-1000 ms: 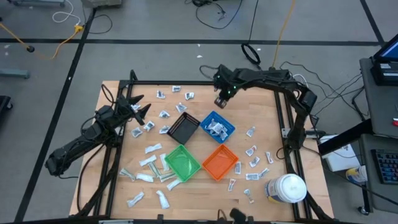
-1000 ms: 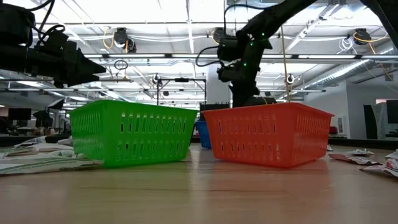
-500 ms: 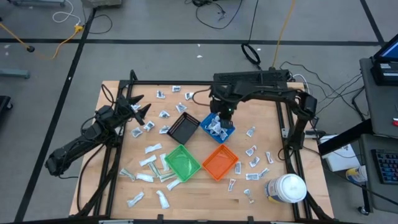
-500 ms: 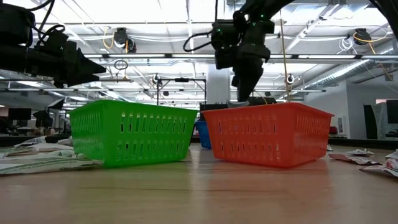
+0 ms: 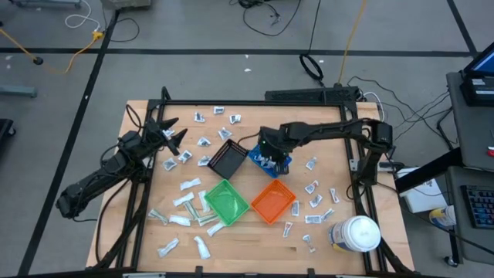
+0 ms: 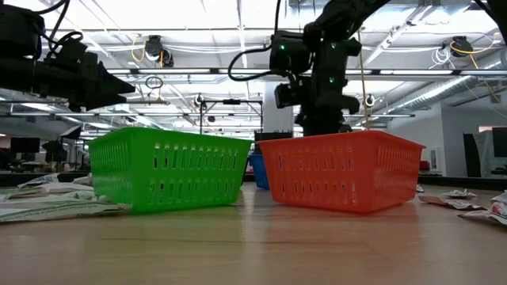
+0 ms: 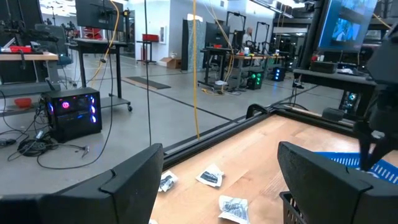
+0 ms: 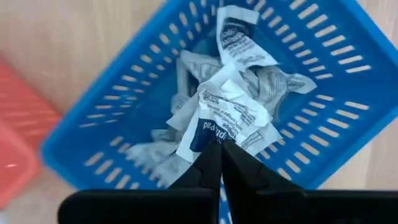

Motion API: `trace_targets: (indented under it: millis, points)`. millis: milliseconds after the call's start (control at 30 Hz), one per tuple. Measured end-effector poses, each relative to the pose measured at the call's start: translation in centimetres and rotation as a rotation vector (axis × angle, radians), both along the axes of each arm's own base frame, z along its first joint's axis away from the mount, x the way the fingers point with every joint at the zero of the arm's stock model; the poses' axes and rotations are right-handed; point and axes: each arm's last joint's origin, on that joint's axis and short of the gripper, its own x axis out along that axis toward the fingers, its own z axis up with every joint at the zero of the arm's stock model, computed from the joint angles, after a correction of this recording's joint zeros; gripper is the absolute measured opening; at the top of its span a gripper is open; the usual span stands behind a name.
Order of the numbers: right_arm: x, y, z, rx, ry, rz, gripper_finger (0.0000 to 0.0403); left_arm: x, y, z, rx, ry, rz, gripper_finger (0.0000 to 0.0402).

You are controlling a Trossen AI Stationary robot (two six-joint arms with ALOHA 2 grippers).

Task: Pick & Place First Aid Supplies
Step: Put the blue alcohol pad into the blue bin, then put the orange ointment pack into the orange bin

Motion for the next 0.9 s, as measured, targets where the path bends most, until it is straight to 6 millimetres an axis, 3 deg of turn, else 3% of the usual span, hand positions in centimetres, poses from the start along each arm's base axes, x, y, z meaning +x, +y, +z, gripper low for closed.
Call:
trace_targets:
  millis: [300,433,700,900]
  points:
    - [-0.2,-0.1,-0.4,-0.046,0.015,-0.015,0.0030,0.0,0.0,0.0,0.000,0.000,0.000,0.0324]
    - [-0.4,0.0,-0.2,-0.032,0.020,-0.036,0.0079,0.0,0.0,0.0,0.000,0.000,0.000,0.0324]
    - [-1.1,0.1,2.4,-0.057,-0.057,-0.010,0.0198,0.0,0.0,0.0,0.000,0.001,0.000,0.0324]
    - [-2.3,0.4,3.7,-0.095,-0.036,0.131,0.0230,0.0,0.0,0.0,-0.001,0.001,0.000,0.0324]
